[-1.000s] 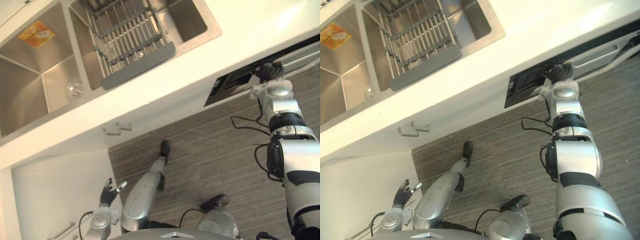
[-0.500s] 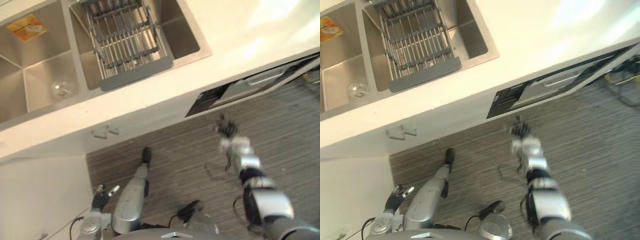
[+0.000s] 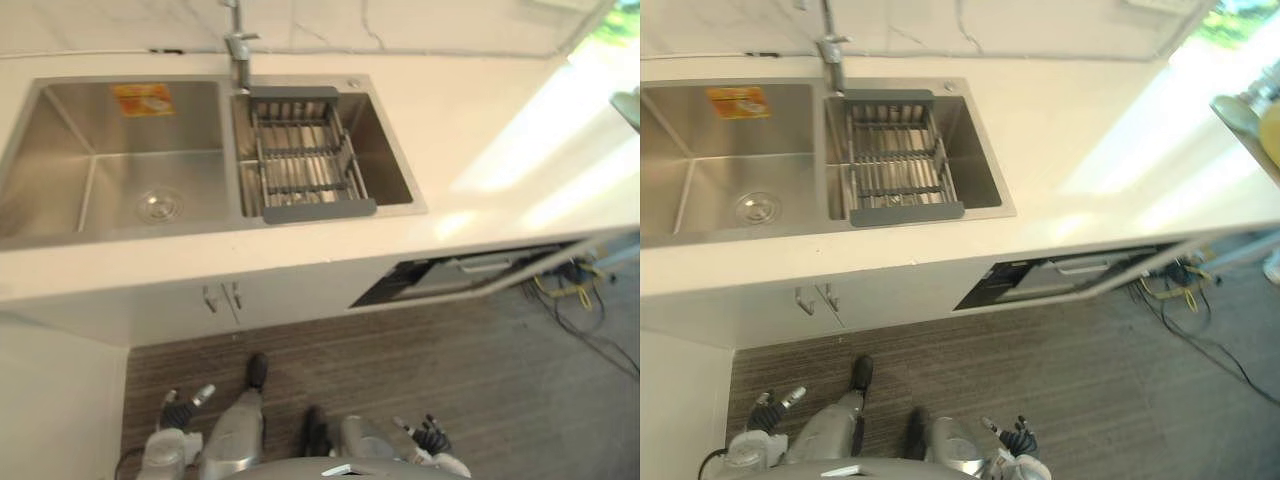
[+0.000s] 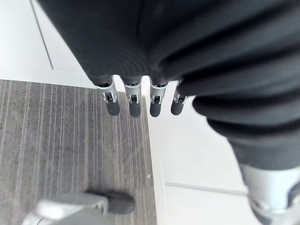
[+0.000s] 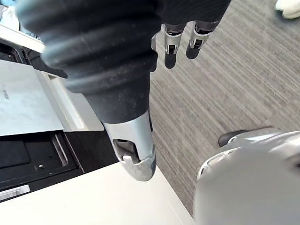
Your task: Walk over to the sink, pick up the cup, carry it to the dishwasher, place the cup inside the dishwasher, then close the dishwasher door
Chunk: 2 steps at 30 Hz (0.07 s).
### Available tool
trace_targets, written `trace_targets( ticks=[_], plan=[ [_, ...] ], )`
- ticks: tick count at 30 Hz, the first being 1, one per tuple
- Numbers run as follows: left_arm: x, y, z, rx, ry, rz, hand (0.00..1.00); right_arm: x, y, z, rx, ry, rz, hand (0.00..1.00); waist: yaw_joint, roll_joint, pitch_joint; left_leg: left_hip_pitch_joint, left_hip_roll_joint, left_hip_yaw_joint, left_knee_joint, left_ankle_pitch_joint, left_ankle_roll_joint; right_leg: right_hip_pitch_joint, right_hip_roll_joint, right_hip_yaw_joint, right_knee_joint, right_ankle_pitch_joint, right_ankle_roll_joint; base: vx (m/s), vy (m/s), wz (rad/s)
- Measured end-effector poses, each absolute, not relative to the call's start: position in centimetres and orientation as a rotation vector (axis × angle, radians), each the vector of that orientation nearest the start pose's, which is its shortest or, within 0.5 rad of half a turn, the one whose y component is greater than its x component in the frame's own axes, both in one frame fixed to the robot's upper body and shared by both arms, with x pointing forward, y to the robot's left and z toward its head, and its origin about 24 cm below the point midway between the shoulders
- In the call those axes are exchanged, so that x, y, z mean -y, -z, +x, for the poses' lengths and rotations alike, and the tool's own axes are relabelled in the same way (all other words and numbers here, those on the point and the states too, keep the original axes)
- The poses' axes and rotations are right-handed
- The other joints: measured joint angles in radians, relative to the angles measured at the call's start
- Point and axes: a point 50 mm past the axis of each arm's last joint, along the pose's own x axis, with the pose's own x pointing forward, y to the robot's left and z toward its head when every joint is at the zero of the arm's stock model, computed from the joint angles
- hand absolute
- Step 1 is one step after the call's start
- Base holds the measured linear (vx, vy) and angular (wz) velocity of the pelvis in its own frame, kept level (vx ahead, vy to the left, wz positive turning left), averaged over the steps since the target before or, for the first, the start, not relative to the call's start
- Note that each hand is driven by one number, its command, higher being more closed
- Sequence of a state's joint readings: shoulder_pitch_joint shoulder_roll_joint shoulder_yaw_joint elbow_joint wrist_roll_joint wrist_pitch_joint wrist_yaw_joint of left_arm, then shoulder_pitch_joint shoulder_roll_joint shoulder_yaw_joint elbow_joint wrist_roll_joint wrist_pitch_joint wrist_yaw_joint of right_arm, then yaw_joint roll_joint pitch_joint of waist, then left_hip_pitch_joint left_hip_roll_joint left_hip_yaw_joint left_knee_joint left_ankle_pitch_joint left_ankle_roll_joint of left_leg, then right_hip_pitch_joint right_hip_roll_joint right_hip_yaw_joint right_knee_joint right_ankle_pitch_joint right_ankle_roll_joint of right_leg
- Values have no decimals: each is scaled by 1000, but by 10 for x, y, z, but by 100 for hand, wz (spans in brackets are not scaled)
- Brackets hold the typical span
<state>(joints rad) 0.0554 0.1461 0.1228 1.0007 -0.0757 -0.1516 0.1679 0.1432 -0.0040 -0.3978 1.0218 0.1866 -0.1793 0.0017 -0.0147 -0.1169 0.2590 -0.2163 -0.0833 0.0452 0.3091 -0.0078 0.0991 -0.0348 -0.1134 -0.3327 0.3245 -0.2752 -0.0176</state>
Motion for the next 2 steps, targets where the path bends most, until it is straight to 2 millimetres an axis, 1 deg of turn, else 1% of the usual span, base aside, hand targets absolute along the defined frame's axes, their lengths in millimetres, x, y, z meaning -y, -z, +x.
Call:
trace_targets(
  ticks=[1, 2],
  plan=[
    [-229, 141, 122, -887, -392, 81, 0, 212, 158, 71, -938, 542, 308, 0, 13, 18, -5, 6, 20, 32, 113, -71, -9, 6, 1, -7, 27, -11, 24, 40, -22, 124],
    [-219, 146, 114, -912, -397, 40, 0, 216, 157, 63, -940, 546, 304, 0, 19, 74, -19, 72, 72, 25, 117, -246, -49, 35, 43, -17, 49, -27, 53, 70, -13, 33]
  ],
)
